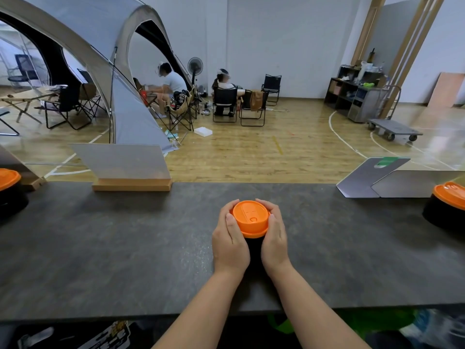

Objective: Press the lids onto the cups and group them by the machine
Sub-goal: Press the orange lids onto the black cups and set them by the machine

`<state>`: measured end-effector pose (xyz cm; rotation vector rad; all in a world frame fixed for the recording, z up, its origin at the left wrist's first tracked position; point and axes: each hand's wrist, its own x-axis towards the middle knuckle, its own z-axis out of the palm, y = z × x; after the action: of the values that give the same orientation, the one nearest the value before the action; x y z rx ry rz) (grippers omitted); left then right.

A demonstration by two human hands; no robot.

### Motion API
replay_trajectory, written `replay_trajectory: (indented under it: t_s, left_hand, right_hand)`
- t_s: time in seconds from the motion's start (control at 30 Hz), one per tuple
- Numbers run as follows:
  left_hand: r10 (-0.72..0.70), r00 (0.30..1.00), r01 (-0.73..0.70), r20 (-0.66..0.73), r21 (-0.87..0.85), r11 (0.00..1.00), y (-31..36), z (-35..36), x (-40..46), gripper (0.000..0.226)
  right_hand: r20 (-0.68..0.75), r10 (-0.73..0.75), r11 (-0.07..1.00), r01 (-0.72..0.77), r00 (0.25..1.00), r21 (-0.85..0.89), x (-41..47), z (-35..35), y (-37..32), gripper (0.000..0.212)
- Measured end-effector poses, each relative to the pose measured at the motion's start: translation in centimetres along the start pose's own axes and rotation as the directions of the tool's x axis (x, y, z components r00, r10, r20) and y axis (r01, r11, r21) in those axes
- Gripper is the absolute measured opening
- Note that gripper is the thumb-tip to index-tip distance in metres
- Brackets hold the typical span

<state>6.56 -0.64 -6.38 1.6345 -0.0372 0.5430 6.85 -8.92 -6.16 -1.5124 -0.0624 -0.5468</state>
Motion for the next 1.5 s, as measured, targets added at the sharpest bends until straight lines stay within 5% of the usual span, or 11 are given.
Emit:
replay_trajectory:
  t_s: [0.47, 0.7, 1.27, 1.5]
  left_hand:
    - [-0.061, 0.998, 0.061, -0.007, -0.039, 0.997, 1.0, -0.4, 0.0, 0.041]
    - [-0.030, 1.000, 0.030, 0.008, 0.005, 1.000, 0.7, -0.2, -0.2, 0.044]
    - [-0.029, 0.999, 0.029, 0.015, -0.023, 0.999, -0.2, 0.0, 0.3, 0.036]
    - [-0.052, 0.999, 0.051, -0.009, -0.009, 0.999, 0.4, -0.7, 0.0, 0.035]
  right_hand:
    - [0.005, 0.032, 0.999, -0.032, 0.999, 0.020, 0.1, -0.2, 0.4, 0.023]
    - [0.049, -0.005, 1.000, 0.005, 0.999, 0.006, -0.4, -0.1, 0.0, 0.039]
    - [0.033, 0.010, 1.000, -0.010, 0.999, -0.014, -0.6, 0.0, 0.4, 0.033]
    - [-0.182, 0.066, 0.997, -0.057, 0.981, 0.053, -0.6, -1.0, -0.6, 0.024]
